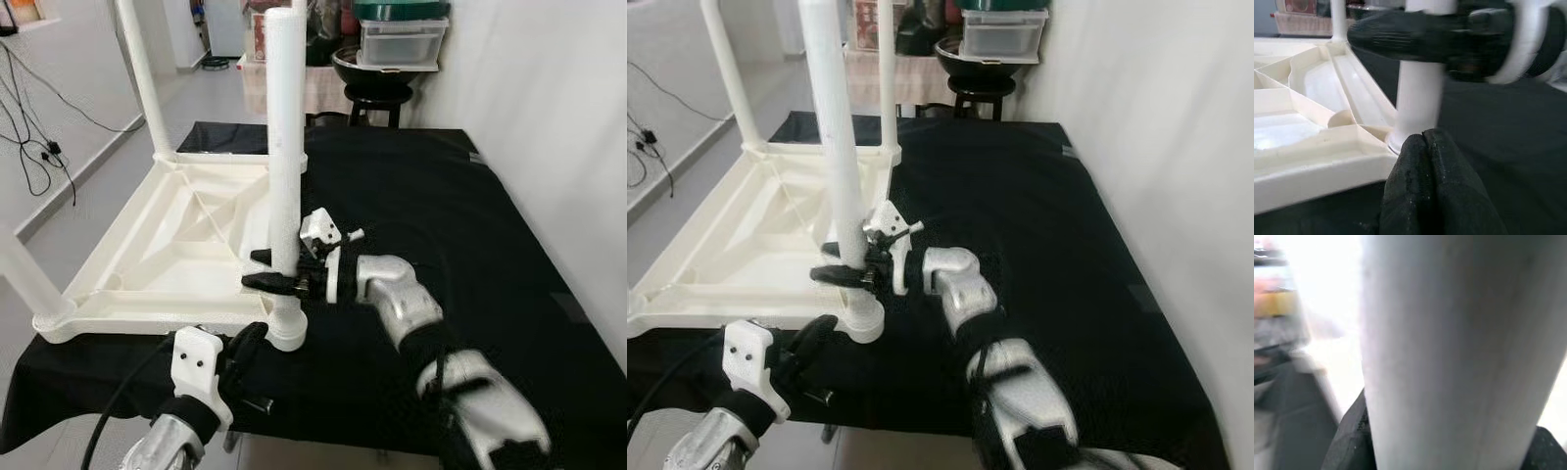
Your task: Building children table
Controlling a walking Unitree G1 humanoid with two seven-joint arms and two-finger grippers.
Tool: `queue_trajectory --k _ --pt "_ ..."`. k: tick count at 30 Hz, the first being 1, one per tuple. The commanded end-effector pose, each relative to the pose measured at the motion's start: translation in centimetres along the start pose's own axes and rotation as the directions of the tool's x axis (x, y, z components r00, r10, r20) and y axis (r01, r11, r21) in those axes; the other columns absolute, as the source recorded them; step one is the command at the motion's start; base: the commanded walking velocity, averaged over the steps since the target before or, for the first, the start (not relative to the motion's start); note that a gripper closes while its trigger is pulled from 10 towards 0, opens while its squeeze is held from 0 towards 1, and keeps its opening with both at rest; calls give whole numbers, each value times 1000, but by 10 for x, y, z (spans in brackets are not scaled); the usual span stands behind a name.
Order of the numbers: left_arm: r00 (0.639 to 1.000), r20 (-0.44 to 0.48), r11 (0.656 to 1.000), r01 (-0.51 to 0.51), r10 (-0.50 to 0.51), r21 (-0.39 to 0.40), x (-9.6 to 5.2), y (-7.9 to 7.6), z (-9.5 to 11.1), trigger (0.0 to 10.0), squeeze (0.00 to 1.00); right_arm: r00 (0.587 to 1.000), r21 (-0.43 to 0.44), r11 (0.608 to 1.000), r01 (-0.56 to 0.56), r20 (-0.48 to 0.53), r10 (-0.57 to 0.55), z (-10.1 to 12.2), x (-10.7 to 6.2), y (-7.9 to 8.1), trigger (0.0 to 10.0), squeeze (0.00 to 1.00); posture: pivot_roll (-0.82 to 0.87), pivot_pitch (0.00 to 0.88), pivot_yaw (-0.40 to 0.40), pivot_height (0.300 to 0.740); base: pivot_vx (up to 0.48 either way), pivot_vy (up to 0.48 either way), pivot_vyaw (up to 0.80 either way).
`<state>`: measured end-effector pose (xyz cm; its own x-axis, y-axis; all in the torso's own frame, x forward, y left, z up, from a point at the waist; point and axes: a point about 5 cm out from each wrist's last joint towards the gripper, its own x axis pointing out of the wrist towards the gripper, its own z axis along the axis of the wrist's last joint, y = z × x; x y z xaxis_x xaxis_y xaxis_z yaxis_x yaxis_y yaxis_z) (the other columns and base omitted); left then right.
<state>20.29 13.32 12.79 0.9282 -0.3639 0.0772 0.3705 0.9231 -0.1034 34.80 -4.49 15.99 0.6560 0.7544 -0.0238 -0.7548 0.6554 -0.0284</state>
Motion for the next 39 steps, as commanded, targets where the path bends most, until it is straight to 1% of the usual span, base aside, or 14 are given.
queue_trajectory --k 1,7,9,10,13,14,16,25,26,33,34,37,38,39 --pt "1000 -6 1000 -13 13 9 -4 2 1 10000 0 979 3 982 187 -85 -186 -16 -17 -5 0 0 28 45 -34 740 0 0 0" --pt "1000 -14 1000 -2 2 7 -3 3 0 10000 0 990 36 991 127 -69 -125 -17 -16 1 0 0 17 20 -24 740 0 0 0" --pt "1000 -15 1000 1 -1 8 -2 3 -1 10000 0 989 29 992 123 -85 -120 -18 -13 0 4980 0 22 16 -28 740 0 0 0" --pt "1000 -13 1000 -3 3 10 -1 3 -1 10000 0 986 16 992 122 -114 -120 -19 -8 2 10000 0 22 12 -29 740 0 0 0" --pt "1000 -9 1000 -10 10 11 0 3 -2 10000 0 991 9 996 89 -103 -88 -15 -5 4 10000 0 28 2 -37 740 0 0 0" --pt "1000 -8 1000 -12 12 11 0 3 -2 10000 0 994 9 998 62 -87 -61 -12 -4 3 10000 757 28 2 -37 740 0 0 0" --pt "1000 -8 1000 -12 12 11 0 3 -2 10000 0 997 22 1000 14 -77 -13 -9 -3 4 10000 1000 30 0 -40 740 0 0 0" --pt "1000 -10 1000 -9 9 8 2 3 -4 10000 0 941 -18 942 -335 -53 333 4 -7 6 10000 1000 37 0 -43 740 0 0 0" --pt "1000 -9 1000 -9 9 8 2 3 -4 10000 0 927 -30 928 -373 -52 371 5 -7 5 10000 0 37 0 -43 740 0 0 0" --pt "1000 -8 1000 -13 13 7 1 1 -5 10000 0 884 -18 888 -459 -112 454 8 2 -11 10000 0 70 0 -59 740 0 0 0" --pt "1000 -9 1000 -14 14 6 1 0 -5 10000 0 899 4 905 -425 -117 422 9 4 -17 4549 0 73 0 -59 740 0 0 0" --pt "1000 -9 1000 -14 14 5 1 0 -5 10000 0 904 17 910 -413 -113 413 10 4 -21 4549 0 73 0 -59 740 0 0 0" --pt "1000 -9 1000 -13 13 4 0 0 -4 10000 0 905 26 911 -412 -110 412 11 3 -23 0 0 75 0 -60 740 0 0 0" --pt "1000 -8 1000 -13 13 4 0 -1 -4 10000 0 903 33 910 -414 -110 415 10 1 -25 0 0 76 0 -61 740 0 0 0"
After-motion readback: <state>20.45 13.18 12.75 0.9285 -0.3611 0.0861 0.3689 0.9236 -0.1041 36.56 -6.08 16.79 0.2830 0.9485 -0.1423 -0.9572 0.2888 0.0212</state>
